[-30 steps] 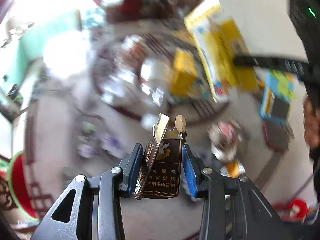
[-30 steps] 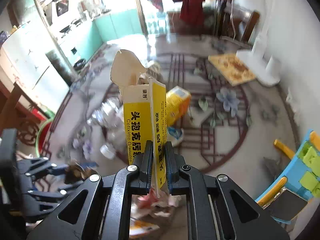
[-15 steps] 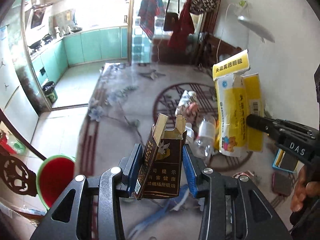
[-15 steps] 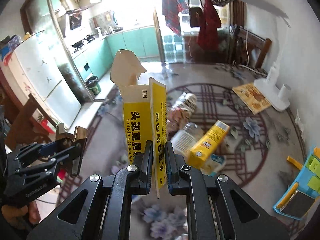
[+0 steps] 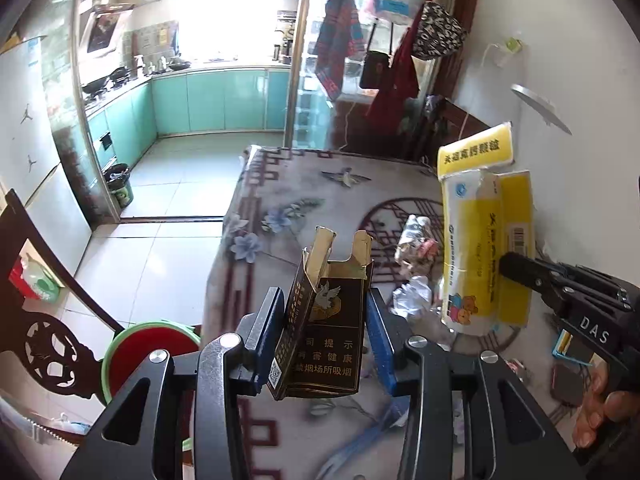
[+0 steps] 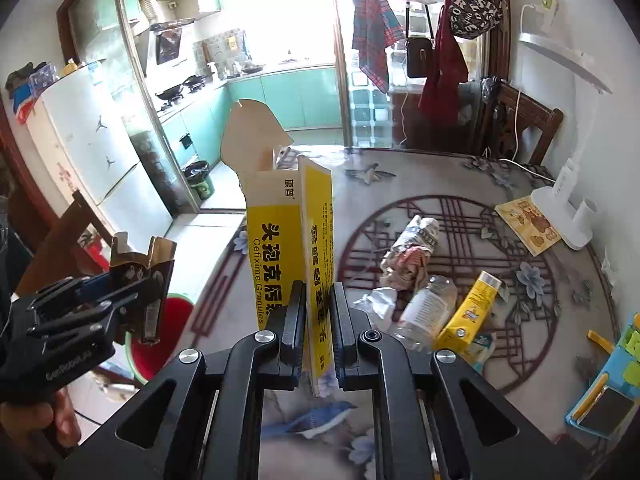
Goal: Collect trash
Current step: 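Carry cigarette pack and yellow box to red bucket and open both tools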
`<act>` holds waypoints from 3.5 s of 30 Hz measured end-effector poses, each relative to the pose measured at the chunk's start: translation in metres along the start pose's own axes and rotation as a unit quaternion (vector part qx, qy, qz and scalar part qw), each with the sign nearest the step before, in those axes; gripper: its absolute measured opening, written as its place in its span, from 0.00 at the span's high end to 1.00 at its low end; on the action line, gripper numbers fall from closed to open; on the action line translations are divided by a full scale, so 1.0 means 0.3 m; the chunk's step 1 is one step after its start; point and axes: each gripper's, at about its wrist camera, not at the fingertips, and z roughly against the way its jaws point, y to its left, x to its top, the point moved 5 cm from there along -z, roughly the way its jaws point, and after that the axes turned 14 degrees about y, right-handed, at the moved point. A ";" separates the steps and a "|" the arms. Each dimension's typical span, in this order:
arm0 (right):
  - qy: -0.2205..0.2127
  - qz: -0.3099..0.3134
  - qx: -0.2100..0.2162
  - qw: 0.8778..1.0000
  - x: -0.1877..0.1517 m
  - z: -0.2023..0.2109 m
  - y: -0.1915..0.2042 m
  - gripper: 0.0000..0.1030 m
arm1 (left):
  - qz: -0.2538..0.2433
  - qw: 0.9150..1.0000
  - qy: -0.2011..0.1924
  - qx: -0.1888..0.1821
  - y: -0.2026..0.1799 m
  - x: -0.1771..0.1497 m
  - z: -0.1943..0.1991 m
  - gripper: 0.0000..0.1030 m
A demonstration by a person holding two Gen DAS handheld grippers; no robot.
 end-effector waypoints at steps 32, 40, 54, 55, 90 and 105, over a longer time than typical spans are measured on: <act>0.012 0.033 0.002 0.999 0.045 -0.091 0.333 0.89 | 0.047 0.999 -0.007 0.012 0.379 -0.037 0.041 0.62; 0.020 0.048 0.017 0.999 0.056 -0.130 0.420 0.89 | 0.070 0.997 -0.004 0.030 0.485 -0.059 0.040 0.62; 0.042 0.086 0.041 0.995 0.076 -0.220 0.590 0.89 | 0.115 0.992 0.003 0.059 0.709 -0.103 0.023 0.62; 0.045 0.089 0.043 0.994 0.075 -0.229 0.603 0.89 | 0.119 0.991 0.006 0.063 0.730 -0.109 0.018 0.62; 0.142 0.127 0.049 0.980 -0.001 -0.522 0.859 0.42 | 0.174 0.972 0.097 0.128 1.049 -0.241 -0.239 0.37; 0.069 0.109 -0.006 0.992 0.034 -0.341 0.690 0.32 | 0.137 0.981 0.082 0.113 0.836 -0.182 -0.211 0.37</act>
